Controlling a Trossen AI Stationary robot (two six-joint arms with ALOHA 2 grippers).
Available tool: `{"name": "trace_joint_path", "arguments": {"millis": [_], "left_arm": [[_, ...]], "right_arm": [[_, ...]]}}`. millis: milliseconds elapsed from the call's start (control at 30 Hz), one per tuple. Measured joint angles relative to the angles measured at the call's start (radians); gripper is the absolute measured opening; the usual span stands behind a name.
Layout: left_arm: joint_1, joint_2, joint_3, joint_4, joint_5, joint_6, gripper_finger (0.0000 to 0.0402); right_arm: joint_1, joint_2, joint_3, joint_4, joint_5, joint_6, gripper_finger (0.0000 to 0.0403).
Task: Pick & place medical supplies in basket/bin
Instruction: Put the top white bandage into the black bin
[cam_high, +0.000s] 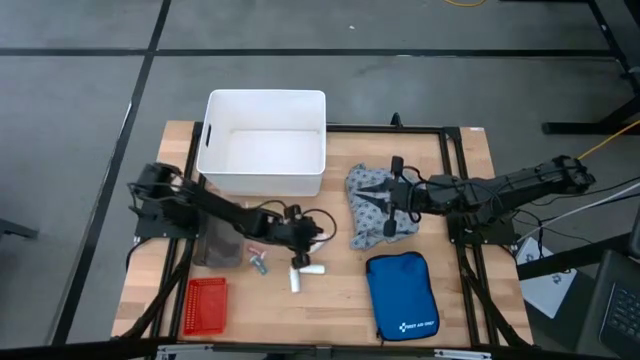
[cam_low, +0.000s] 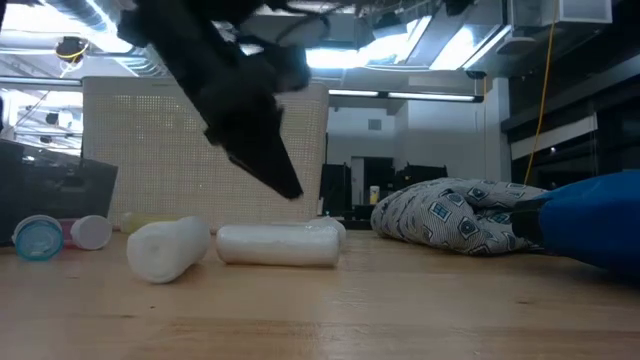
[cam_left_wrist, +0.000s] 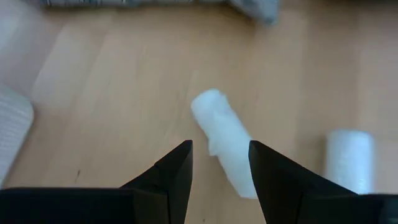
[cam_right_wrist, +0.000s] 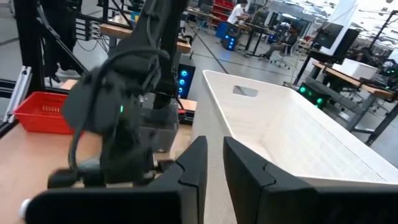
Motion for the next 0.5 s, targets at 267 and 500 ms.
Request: {"name": "trace_joint_path", "arguments": {"millis": [267,500], "left_arm": [[-0.005,0.133,0.135,-0.069,-0.014,-0.111,0.0155],[-0.010,0.172,0.159,-0.086,0.029,-0.206,0.0155]], "right_arm": [[0.028,0.000,0.000,-0.004,0.000,0.027,0.0102],[0.061,0.000,0.000,-0.008,-0.004,0.033,0.0134]]}}
